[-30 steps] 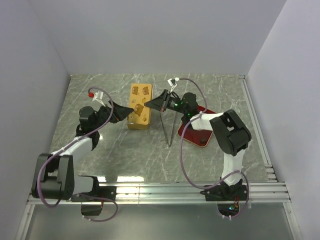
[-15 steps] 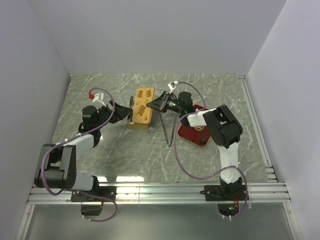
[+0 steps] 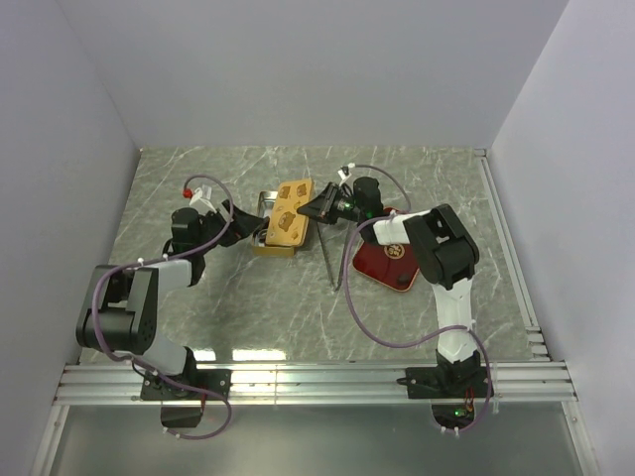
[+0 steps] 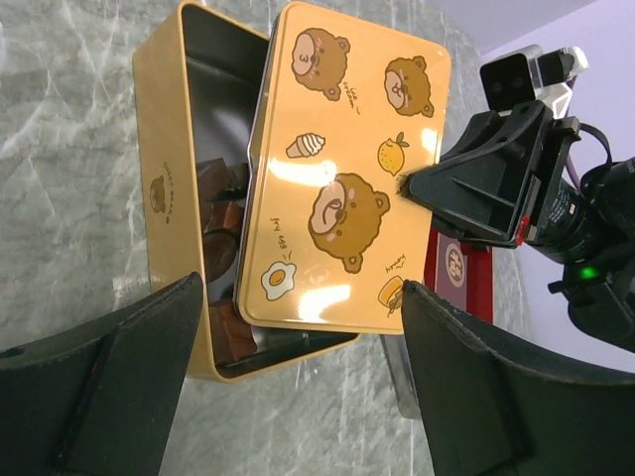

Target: Pack the chocolate

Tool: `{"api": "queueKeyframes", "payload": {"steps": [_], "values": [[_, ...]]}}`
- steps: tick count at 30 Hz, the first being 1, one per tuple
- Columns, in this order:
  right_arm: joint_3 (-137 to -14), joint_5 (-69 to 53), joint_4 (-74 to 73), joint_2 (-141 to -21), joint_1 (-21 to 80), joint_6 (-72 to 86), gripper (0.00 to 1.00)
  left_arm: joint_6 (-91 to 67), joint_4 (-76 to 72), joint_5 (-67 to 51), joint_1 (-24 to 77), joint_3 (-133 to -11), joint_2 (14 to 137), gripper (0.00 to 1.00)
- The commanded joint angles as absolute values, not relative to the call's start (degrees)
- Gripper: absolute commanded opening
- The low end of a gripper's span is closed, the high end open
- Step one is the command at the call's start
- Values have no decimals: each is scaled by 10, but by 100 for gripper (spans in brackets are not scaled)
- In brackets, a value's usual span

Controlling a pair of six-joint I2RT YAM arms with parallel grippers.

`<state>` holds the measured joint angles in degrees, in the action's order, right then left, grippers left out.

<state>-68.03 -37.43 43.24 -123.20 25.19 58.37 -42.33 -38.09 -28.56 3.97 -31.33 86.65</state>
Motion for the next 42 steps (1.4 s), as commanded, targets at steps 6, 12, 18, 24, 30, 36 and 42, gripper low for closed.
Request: {"api": "queueKeyframes", "payload": {"steps": [6,12,18,24,30,36,42], "values": [[-719,-327,289,-1243,249,491,18,-383,-381,-232,60,-361,899,86],[-736,-299,226,-1246,248,454,34,-381,-402,-217,61,-361,926,86],[-744,-293,215,-1255,250,447,41,-383,-414,-229,61,-365,944,86],[-758,-287,193,-1264,250,432,46,-384,-419,-234,62,-374,954,86],[-787,-285,151,-1274,253,403,47,-388,-428,-244,64,-382,972,86],[-801,-288,120,-1273,258,374,47,-388,-431,-247,69,-391,985,86],[-823,-290,75,-1282,270,340,48,-395,-446,-260,70,-392,991,86]]}}
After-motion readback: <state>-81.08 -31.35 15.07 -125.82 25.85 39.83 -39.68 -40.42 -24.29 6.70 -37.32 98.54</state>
